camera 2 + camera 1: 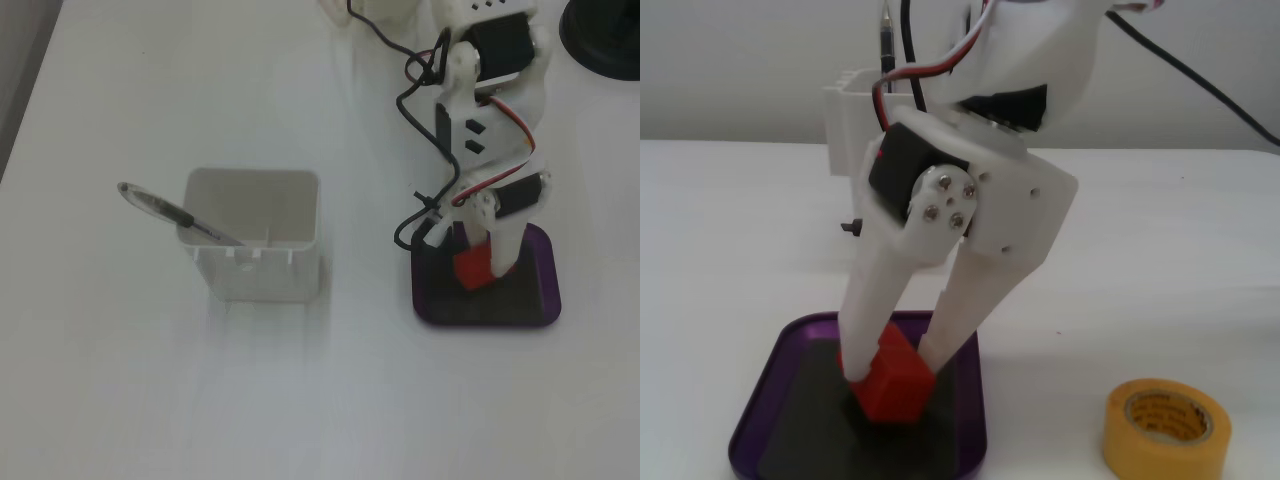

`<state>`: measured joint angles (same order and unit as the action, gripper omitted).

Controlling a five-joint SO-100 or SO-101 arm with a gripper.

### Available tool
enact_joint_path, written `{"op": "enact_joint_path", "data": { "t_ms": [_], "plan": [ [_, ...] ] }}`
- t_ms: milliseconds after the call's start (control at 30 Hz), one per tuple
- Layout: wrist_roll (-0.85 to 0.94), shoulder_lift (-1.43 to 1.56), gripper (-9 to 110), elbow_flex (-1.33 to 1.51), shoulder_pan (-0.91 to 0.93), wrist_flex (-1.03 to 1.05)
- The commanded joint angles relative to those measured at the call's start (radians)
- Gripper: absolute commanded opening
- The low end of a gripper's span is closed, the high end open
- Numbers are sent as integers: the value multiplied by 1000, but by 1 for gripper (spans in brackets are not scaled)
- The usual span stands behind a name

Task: Pick up the red cube and place it in the box.

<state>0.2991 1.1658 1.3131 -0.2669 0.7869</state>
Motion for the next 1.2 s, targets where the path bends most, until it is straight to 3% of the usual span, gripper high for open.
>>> {"op": "enact_joint_path", "data": {
  "t_ms": [0, 167, 367, 867, 1000, 1167],
  "plan": [
    [0, 17, 2, -51, -11, 15],
    [2, 18, 11, -78, -12, 81],
    [2, 18, 14, -218, -12, 232],
    [-6, 23, 14, -881, -3, 908],
    [-26, 132, 14, -830, -2, 920],
    [-15, 344, 14, -523, 14, 919]
  ]
}}
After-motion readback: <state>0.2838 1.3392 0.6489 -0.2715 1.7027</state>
